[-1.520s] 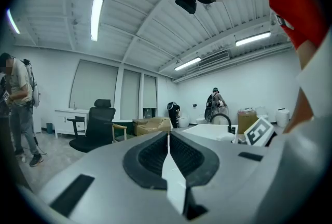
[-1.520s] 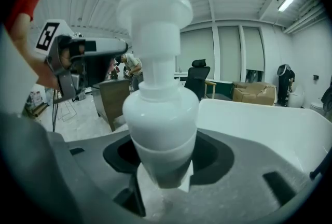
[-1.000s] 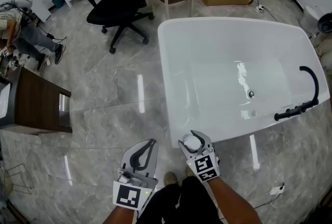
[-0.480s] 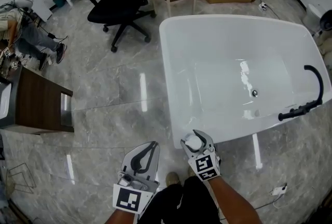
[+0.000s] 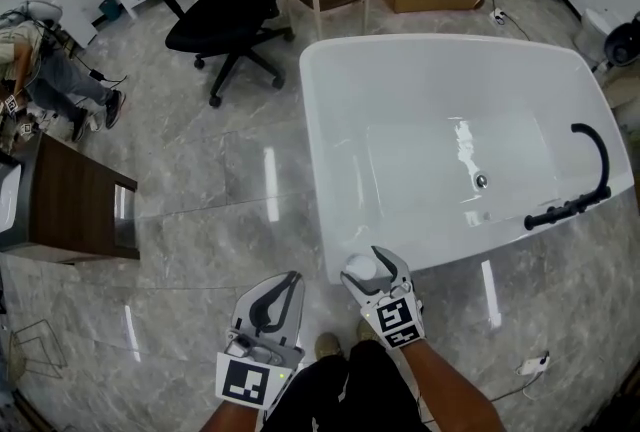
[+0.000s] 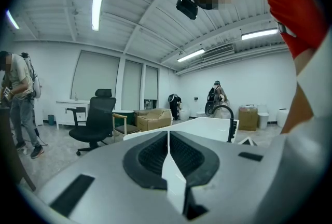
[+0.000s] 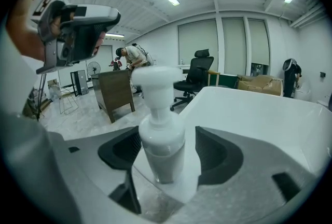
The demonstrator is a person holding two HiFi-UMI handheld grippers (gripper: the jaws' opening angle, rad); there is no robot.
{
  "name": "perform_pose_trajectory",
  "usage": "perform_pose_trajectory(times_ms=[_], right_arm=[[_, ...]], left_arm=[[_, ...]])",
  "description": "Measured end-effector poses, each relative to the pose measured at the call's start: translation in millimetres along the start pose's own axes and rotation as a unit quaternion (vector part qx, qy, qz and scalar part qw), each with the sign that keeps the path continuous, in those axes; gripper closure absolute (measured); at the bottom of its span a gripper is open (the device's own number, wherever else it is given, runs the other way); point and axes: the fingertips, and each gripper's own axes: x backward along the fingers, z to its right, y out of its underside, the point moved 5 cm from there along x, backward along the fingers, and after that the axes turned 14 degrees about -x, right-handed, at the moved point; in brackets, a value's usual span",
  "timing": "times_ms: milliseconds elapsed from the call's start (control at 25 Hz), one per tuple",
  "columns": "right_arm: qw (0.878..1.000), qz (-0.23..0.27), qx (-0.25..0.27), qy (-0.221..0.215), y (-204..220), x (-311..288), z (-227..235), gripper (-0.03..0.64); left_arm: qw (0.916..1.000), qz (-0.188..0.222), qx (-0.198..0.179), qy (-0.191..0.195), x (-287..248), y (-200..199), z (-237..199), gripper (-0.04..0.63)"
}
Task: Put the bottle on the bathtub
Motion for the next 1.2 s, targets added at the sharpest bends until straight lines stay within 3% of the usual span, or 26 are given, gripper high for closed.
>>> perform_pose_trajectory(times_ms=[320,680,920,1200], right_arm=[[0.997,0.072,-0.004,-0.016,-73.3,85.3,-24.0,0.312],[0.984,0.174,-0.008,-0.038,-163.6,174.0,-65.8,0.422],[0.974,0.218,0.004,-0.058,-193.1,208.5,-95.0,0.524],[0.972,0.229,0.01,-0.058,-193.4,229.5,-112.0,0.609]], left_arm=[[0.9992,0.037,0.01,0.011,15.0,-39.9,10.8,0.578],[0.9958,0.079,0.017,0.044,41.1,-96.7,31.0,0.578],[0.9889,0.142,0.005,0.044,55.0,-143.1,24.5,0.578],[0.988,0.142,-0.008,0.06,69.6,-152.9,33.2,0.578]])
